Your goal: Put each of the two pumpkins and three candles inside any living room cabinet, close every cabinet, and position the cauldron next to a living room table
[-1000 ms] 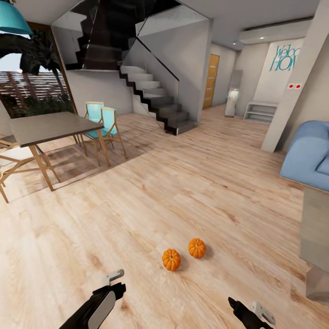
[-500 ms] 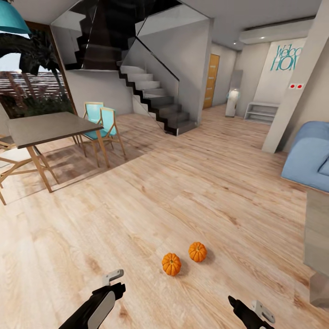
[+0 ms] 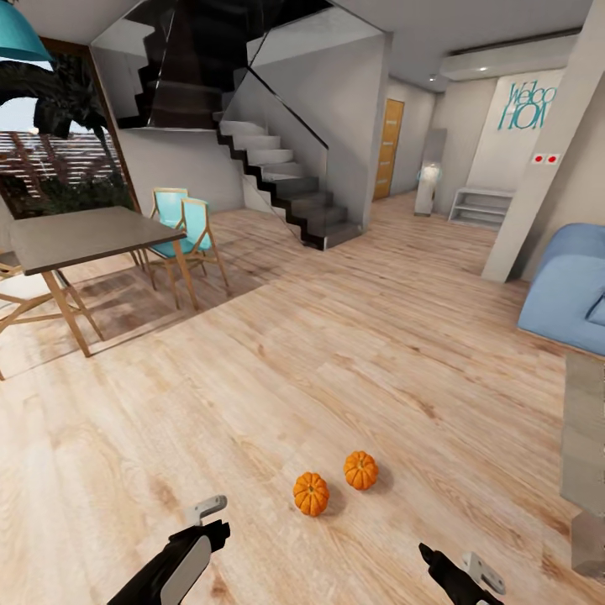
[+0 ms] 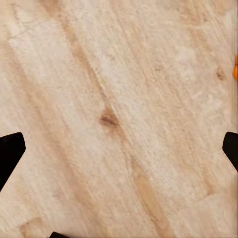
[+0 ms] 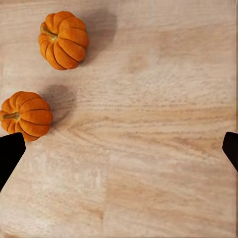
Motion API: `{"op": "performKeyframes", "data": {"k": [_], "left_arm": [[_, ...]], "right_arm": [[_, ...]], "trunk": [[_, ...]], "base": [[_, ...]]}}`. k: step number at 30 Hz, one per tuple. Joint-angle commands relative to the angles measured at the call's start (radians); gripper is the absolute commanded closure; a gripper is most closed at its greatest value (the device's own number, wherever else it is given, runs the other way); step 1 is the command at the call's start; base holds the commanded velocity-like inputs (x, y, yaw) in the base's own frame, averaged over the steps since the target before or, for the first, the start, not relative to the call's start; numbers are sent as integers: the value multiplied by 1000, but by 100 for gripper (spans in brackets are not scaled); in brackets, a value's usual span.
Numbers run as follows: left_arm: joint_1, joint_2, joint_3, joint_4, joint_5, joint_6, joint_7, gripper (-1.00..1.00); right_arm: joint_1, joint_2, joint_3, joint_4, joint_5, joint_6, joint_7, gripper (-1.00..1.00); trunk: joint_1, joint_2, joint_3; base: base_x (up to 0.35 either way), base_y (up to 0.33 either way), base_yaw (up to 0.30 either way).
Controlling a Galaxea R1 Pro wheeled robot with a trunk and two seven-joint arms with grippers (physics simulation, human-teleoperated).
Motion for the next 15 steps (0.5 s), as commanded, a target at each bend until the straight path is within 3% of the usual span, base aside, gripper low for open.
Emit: {"op": "performKeyframes", "data": {"k": [1, 15], "left_arm": [[-1, 2, -7, -2, 7, 3, 9, -100], [-1, 3, -7, -2, 8, 3, 9, -100]], "right_arm": [[-1, 0, 8, 3, -10, -2, 6, -100], [-1, -2, 7, 3, -10, -3, 6, -100]], "trunk": [[0, 0, -1], [0, 0, -1]], "base": [[113, -173, 0], [161, -115, 12]]}}
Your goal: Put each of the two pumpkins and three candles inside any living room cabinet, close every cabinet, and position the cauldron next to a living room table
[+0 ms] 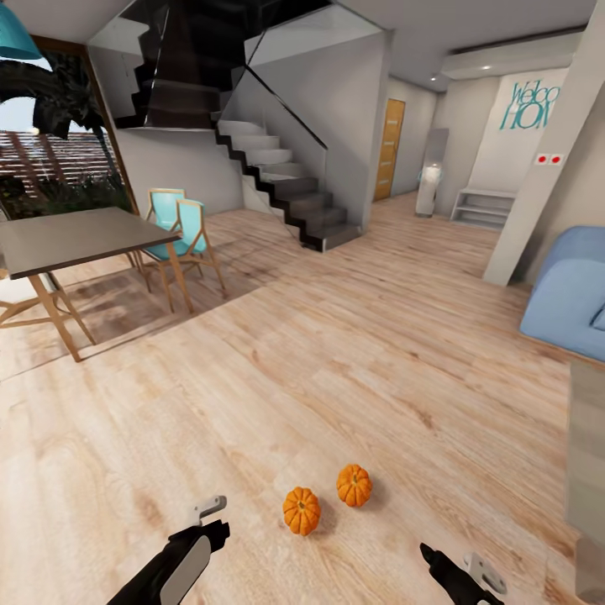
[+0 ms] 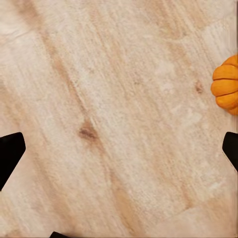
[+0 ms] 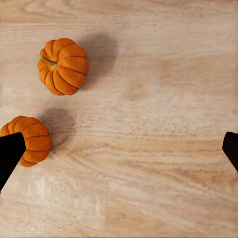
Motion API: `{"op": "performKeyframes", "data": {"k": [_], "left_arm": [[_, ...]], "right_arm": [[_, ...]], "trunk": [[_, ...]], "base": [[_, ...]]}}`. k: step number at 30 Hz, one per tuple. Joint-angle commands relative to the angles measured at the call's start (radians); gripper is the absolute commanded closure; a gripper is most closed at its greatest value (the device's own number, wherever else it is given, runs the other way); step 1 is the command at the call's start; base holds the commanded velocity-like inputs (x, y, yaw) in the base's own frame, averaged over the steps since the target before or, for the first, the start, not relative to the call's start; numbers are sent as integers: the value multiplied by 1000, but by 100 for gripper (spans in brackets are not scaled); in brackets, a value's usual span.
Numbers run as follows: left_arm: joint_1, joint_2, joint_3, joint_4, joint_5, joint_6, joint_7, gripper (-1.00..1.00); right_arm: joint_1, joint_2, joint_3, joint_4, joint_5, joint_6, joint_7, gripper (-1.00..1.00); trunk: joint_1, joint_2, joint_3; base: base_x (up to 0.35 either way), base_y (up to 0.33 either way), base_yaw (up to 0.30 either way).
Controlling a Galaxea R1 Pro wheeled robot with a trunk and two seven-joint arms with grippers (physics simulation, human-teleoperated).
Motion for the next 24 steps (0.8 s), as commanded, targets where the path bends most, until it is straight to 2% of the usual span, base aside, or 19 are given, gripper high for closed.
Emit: {"op": "performKeyframes", "data": {"k": [1, 16, 24], "left_arm": [[-1, 1, -7, -2, 7, 2, 9, -100], [-1, 2, -7, -2, 9, 2, 9, -100], [-1, 3, -7, -2, 9, 2, 9, -100]], "right_arm": [[-1, 0, 8, 3, -10, -2, 7, -100], [-1, 0, 8, 3, -11, -1, 8, -100], [-1, 0, 9, 3, -11, 0, 7, -100]], "trunk": [[0, 0, -1], [0, 0, -1], [0, 0, -1]], "base": [[173, -156, 104], [174, -184, 234], [174, -203, 30]]}}
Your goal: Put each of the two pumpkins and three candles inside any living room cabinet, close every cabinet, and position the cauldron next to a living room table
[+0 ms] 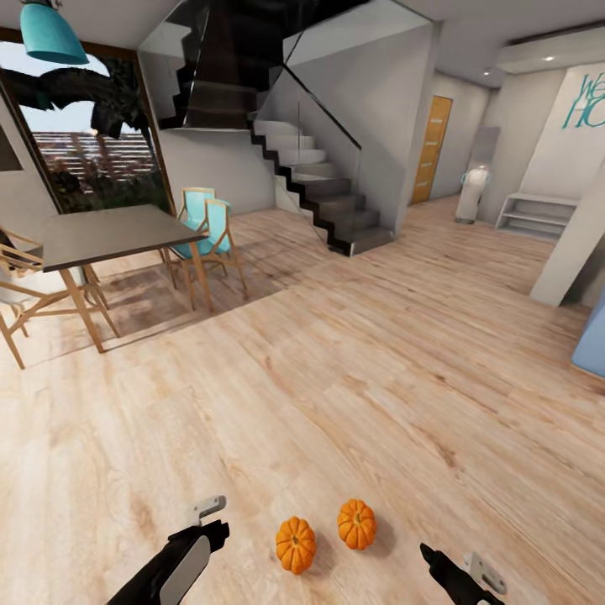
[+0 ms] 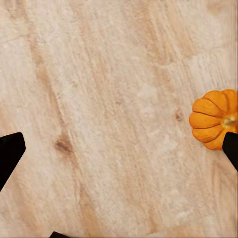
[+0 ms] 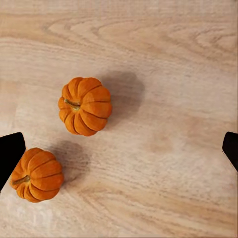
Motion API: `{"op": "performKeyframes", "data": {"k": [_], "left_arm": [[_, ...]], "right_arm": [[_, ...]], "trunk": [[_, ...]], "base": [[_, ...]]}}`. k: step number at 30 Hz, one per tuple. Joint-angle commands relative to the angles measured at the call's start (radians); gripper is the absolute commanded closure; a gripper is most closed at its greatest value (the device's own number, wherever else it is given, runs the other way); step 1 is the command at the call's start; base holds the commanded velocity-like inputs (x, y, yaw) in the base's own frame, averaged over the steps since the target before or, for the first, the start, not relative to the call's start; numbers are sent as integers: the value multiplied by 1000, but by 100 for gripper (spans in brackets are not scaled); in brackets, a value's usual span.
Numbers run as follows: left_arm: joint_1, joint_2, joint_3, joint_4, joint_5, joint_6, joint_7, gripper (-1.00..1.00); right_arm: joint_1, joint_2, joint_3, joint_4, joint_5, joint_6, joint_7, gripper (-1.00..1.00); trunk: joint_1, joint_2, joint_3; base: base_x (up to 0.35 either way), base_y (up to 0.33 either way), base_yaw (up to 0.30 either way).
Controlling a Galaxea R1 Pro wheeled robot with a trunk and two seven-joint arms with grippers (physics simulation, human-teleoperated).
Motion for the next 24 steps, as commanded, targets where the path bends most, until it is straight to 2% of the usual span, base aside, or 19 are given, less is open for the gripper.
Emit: {"op": "performKeyframes", "data": {"k": [1, 6, 14, 18, 24], "left_arm": [[-1, 2, -7, -2, 8, 3, 9, -100], [-1, 2, -7, -2, 8, 3, 9, -100], [-1, 1, -7, -2, 8, 3, 9, -100], [-1, 2, -7, -2, 8, 3, 9, -100], [-1, 2, -7, 1, 9, 3, 9, -100]], "right_arm": [[-1, 0, 7, 3, -10, -2, 7, -100], [-1, 1, 7, 3, -10, 0, 6, -100], [-1, 2, 8, 3, -9, -1, 6, -100], [-1, 3, 8, 3, -8, -1, 6, -100], [-1, 5, 8, 3, -6, -1, 6, -100]], "trunk": [[0, 0, -1], [0, 0, -1], [0, 0, -1], [0, 0, -1], [0, 0, -1]], "base": [[174, -163, 2], [149, -132, 0], [22, -32, 0], [63, -167, 0], [158, -114, 0]]}}
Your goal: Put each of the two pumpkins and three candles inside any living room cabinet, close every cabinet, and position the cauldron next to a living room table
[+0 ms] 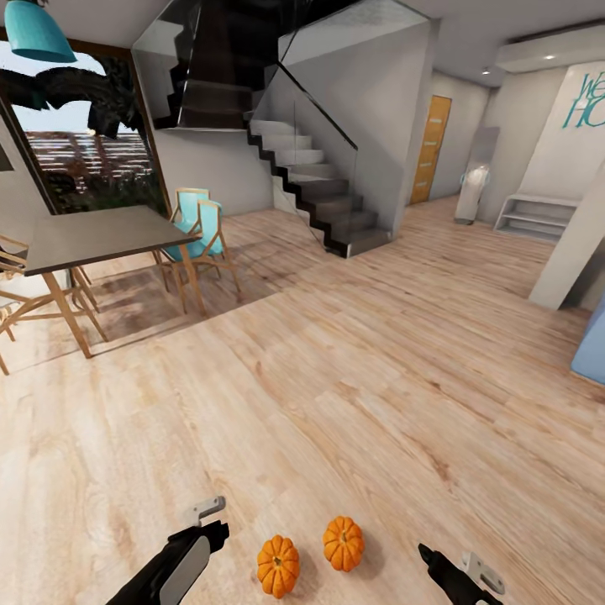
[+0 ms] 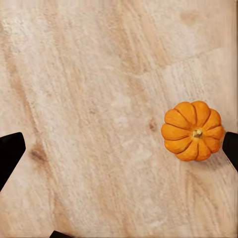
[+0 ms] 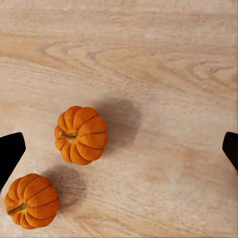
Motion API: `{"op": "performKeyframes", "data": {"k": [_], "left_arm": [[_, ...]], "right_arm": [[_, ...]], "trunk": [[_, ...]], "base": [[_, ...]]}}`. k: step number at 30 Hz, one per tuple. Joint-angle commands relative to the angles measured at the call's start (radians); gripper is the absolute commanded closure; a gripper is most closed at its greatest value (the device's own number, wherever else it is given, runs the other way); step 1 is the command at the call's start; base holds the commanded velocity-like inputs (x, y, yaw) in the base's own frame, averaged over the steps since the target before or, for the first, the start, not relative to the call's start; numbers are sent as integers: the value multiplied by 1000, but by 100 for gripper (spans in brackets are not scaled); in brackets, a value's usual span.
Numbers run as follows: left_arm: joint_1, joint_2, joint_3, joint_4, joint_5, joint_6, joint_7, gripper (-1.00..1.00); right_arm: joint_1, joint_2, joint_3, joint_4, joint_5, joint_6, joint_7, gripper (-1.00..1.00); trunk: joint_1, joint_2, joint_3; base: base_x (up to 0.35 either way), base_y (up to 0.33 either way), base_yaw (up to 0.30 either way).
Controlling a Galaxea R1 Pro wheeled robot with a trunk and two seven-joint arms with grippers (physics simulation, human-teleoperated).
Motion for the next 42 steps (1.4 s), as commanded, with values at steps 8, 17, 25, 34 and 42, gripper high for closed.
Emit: {"op": "performKeyframes", "data": {"k": [8, 17, 25, 34, 42], "left_arm": [[-1, -2, -7, 50, 1, 3, 9, -100], [-1, -3, -7, 51, 0, 2, 9, -100], [-1, -3, -7, 51, 0, 2, 9, -100], [-1, -1, -7, 51, 0, 2, 9, -100], [-1, -1, -5, 51, 1, 2, 9, -100]], "right_arm": [[-1, -2, 8, 3, -9, -4, 7, -100], [-1, 0, 8, 3, -7, -5, 7, -100], [-1, -3, 8, 3, -8, -5, 7, -100], [-1, -3, 8, 3, -8, -5, 8, -100], [-1, -4, 8, 3, -8, -4, 8, -100]], "trunk": [[0, 0, -1], [0, 0, -1], [0, 0, -1], [0, 0, -1], [0, 0, -1]], "base": [[154, -181, 24], [111, -163, 217], [112, -142, 175], [132, -135, 46], [87, -25, 61]]}}
